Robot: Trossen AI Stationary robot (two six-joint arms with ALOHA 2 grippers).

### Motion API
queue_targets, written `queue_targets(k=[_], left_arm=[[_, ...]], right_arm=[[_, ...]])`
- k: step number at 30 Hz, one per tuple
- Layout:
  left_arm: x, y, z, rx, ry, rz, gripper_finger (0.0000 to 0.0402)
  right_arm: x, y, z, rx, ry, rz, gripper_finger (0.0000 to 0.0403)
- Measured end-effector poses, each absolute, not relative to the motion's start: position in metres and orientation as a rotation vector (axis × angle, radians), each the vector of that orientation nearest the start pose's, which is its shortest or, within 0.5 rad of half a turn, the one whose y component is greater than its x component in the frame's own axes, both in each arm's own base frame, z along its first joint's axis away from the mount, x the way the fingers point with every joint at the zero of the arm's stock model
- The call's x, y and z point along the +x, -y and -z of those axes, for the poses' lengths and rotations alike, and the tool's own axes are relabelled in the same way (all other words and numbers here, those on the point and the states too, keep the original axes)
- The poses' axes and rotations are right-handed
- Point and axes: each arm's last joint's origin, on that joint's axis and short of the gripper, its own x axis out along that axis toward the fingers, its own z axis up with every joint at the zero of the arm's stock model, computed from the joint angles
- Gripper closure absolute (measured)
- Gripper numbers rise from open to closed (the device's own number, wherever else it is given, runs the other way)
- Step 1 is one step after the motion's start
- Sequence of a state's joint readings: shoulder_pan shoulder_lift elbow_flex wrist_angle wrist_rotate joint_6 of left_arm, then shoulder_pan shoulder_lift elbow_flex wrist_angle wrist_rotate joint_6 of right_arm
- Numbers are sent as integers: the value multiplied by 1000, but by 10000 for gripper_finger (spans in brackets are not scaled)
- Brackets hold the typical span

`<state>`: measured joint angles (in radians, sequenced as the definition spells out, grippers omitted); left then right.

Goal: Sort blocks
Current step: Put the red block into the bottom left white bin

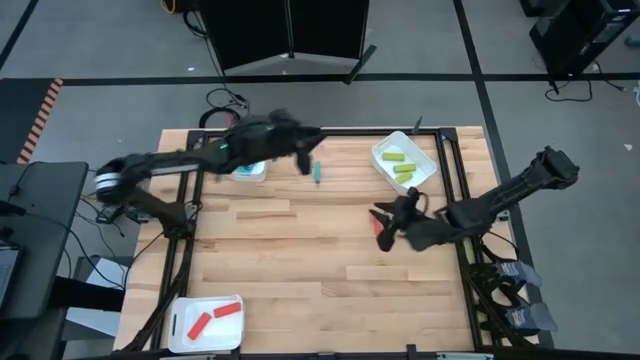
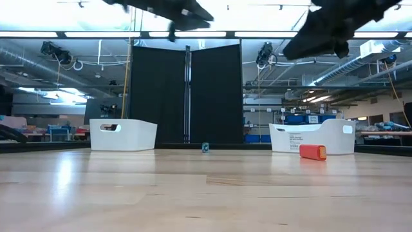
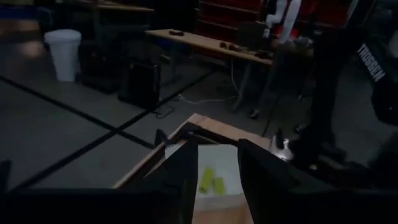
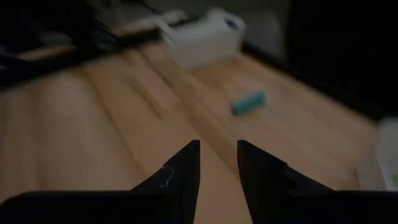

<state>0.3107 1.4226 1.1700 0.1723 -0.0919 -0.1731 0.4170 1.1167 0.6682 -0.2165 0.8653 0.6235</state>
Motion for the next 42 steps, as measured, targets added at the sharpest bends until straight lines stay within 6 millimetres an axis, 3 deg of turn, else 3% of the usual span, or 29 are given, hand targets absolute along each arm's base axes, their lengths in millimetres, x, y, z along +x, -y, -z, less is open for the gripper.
queue_targets(k=[6, 14, 20, 28, 37, 42], left_arm=[[253, -68, -348, -209, -1, -446, 282], [218, -50, -339, -237, 35, -416, 282], [212, -48, -339, -238, 46, -411, 282], [213, -47, -338, -238, 40, -404, 282], [213, -47, -338, -238, 39, -404, 282], [213, -47, -338, -238, 37, -399, 282]], right_arm=[[233, -68, -232, 360, -635, 766, 270], [244, -70, -200, 525, -823, 937, 194], [252, -69, -179, 575, -869, 1012, 153], [260, -64, -155, 578, -915, 1097, 135], [263, -56, -121, 651, -947, 1097, 137], [262, -55, -116, 662, -925, 1083, 174]])
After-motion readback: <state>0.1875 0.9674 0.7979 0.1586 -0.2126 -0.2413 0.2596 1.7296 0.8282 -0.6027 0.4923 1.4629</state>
